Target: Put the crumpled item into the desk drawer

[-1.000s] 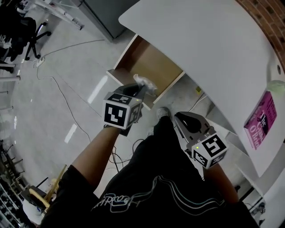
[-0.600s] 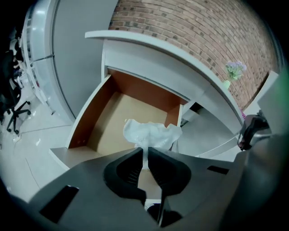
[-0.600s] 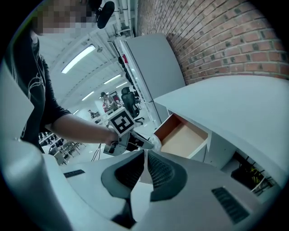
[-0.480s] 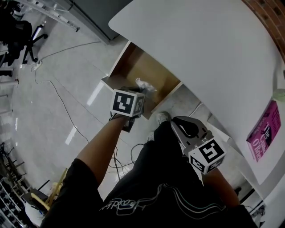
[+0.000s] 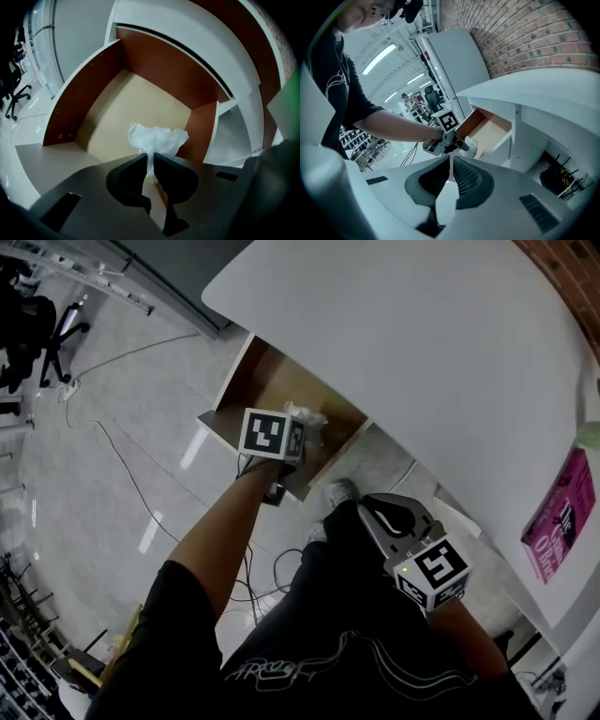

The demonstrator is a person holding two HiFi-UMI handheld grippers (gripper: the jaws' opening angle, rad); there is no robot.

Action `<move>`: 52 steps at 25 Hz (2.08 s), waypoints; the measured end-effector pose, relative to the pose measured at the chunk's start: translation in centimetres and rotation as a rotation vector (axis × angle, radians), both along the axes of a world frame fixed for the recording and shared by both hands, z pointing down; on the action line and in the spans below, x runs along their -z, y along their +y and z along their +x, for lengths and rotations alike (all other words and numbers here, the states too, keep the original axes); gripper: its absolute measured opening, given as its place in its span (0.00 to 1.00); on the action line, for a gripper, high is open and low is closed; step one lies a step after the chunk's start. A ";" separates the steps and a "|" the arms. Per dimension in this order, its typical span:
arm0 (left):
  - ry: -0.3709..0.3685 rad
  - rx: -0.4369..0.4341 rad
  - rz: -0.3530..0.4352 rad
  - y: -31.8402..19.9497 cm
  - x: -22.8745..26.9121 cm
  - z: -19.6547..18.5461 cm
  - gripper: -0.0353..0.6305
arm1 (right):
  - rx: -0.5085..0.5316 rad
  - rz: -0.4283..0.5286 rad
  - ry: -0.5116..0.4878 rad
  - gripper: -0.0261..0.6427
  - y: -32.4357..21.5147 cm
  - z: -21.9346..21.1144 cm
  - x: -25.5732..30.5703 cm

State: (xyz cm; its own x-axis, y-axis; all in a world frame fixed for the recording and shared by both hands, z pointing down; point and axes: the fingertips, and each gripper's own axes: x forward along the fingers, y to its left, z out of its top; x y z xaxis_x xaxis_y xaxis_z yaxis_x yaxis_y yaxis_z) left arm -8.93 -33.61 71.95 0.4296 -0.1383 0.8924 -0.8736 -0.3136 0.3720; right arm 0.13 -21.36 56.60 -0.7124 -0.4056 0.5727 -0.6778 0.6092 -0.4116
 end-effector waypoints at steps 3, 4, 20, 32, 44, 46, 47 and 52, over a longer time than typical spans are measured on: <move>0.004 0.023 -0.031 -0.2 -1.6 0.2 0.12 | -0.006 0.007 0.001 0.12 0.1 0.1 -0.6; 0.008 0.023 -0.041 -0.2 -2.1 0.3 0.12 | -0.010 0.010 0.000 0.12 0.1 0.1 -0.8; 0.181 0.095 -0.004 -1.7 -0.9 1.7 0.44 | -0.023 0.035 0.018 0.12 0.2 0.8 -1.1; 0.368 -0.009 0.118 4.9 16.0 2.0 0.52 | -0.010 0.123 -0.005 0.12 0.1 0.1 7.8; 0.531 0.023 0.407 12.1 37.0 0.7 0.25 | 0.070 0.315 -0.116 0.12 2.0 -2.8 24.0; 0.564 0.027 0.431 13.9 39.3 0.8 0.19 | 0.099 0.336 -0.106 0.12 3.2 -3.1 25.8; 0.570 0.023 0.440 14.7 40.2 0.8 0.18 | 0.105 0.347 -0.101 0.12 3.7 -3.1 26.7; 0.591 -0.021 0.522 17.7 44.6 1.0 0.10 | 0.057 0.342 -0.191 0.12 5.0 -3.0 30.1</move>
State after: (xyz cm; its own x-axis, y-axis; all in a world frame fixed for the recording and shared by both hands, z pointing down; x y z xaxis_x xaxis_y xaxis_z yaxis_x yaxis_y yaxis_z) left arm -7.94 -15.86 27.39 0.8195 -0.4634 0.3372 -0.5692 -0.5897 0.5730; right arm -2.85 -16.35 26.48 -0.8199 -0.5066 0.2665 -0.5697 0.7677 -0.2933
